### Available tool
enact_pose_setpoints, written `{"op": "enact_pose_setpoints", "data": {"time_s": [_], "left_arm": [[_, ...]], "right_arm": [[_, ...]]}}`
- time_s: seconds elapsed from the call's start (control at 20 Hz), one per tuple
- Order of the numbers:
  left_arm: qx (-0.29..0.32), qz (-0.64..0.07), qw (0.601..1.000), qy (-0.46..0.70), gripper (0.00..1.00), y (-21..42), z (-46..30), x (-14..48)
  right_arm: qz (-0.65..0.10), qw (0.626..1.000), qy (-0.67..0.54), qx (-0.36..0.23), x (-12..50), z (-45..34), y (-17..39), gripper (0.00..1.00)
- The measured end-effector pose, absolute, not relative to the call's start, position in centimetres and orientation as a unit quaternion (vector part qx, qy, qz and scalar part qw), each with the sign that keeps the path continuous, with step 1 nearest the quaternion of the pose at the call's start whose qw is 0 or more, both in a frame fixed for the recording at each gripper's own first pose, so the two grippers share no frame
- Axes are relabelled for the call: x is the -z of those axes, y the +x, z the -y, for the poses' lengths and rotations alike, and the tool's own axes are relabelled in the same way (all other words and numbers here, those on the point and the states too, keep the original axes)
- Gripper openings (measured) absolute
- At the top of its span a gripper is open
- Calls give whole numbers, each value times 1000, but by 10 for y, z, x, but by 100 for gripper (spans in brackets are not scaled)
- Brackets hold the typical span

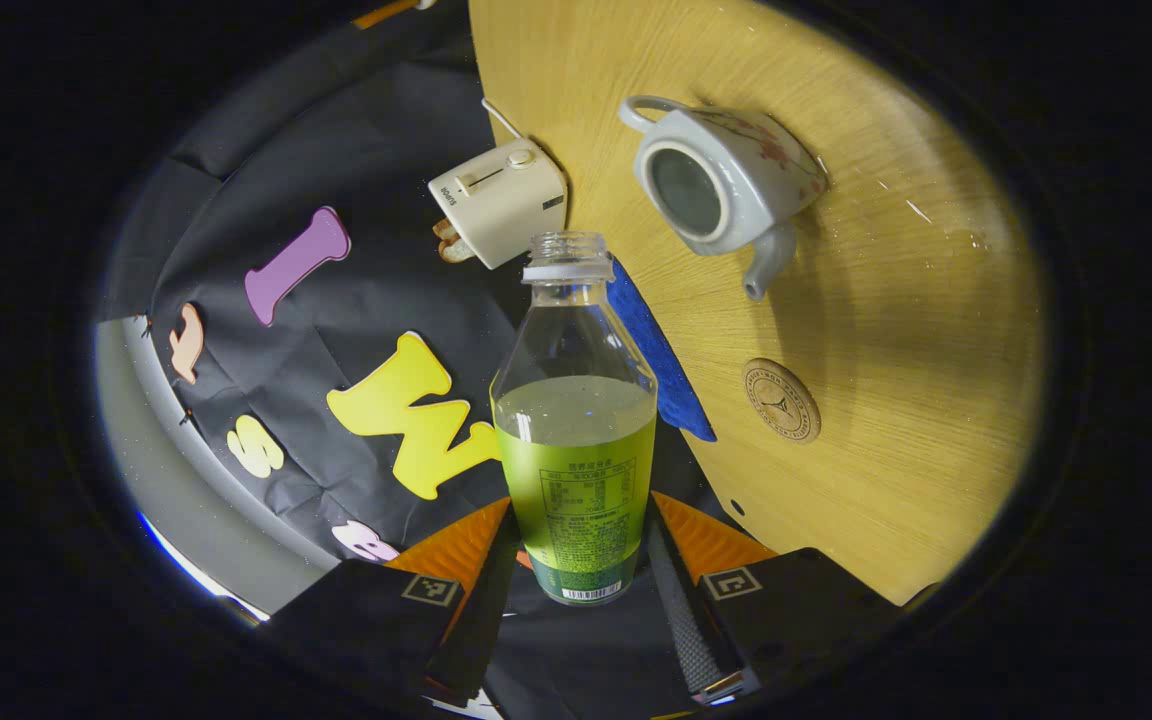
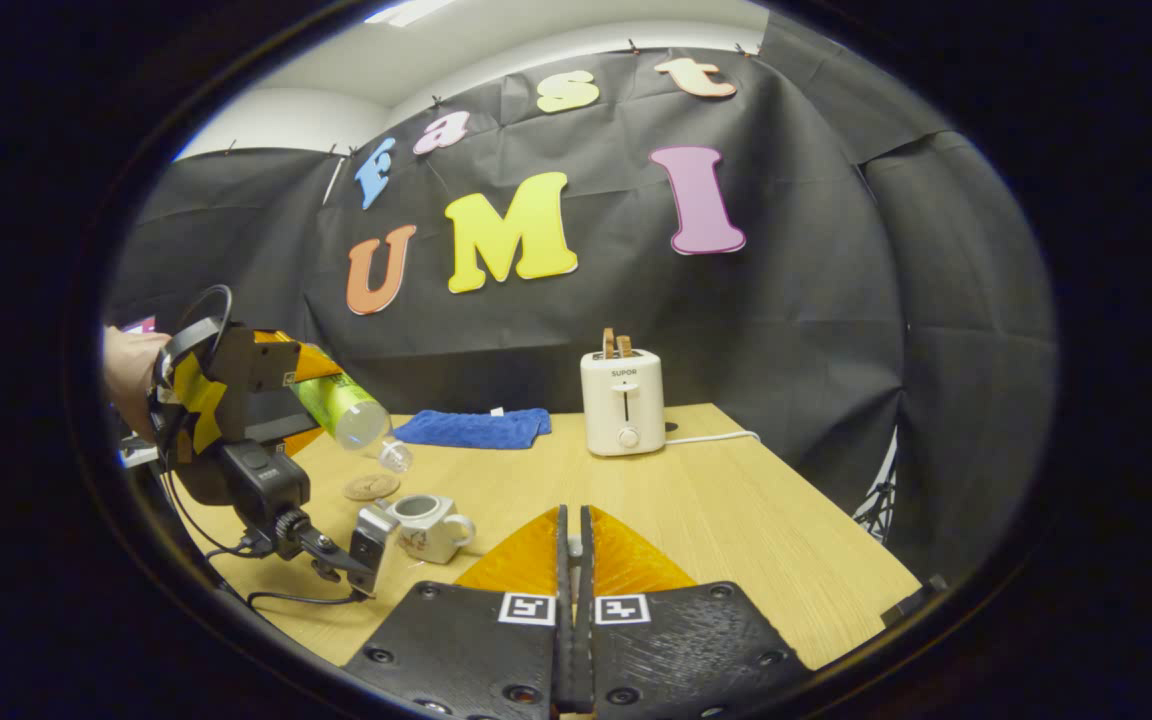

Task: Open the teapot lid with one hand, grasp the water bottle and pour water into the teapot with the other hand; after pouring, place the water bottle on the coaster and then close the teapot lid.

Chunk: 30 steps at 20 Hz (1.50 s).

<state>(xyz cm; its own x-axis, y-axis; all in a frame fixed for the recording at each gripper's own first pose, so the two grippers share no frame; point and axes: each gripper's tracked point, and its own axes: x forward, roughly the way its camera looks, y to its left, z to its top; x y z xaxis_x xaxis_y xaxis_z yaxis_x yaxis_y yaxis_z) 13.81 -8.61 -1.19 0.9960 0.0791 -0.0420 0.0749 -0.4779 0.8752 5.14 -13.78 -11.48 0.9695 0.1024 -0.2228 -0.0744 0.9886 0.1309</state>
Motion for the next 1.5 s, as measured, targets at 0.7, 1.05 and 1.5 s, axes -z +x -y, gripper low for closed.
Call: {"op": "enact_pose_setpoints", "data": {"time_s": [0.7, 1.05, 1.5], "left_arm": [[10, -80, 851, 519, 73, 104, 24, 16], [4, -85, 958, 274, 74, 83, 1, 27], [25, -84, 995, 50, 75, 112, -7, 25]], "right_arm": [[-112, 991, 47, -51, 94, 109, 47, 0], [-96, 993, 39, -62, 78, 86, 44, 0], [-98, 992, 38, -73, 79, 71, 49, 0]]}}
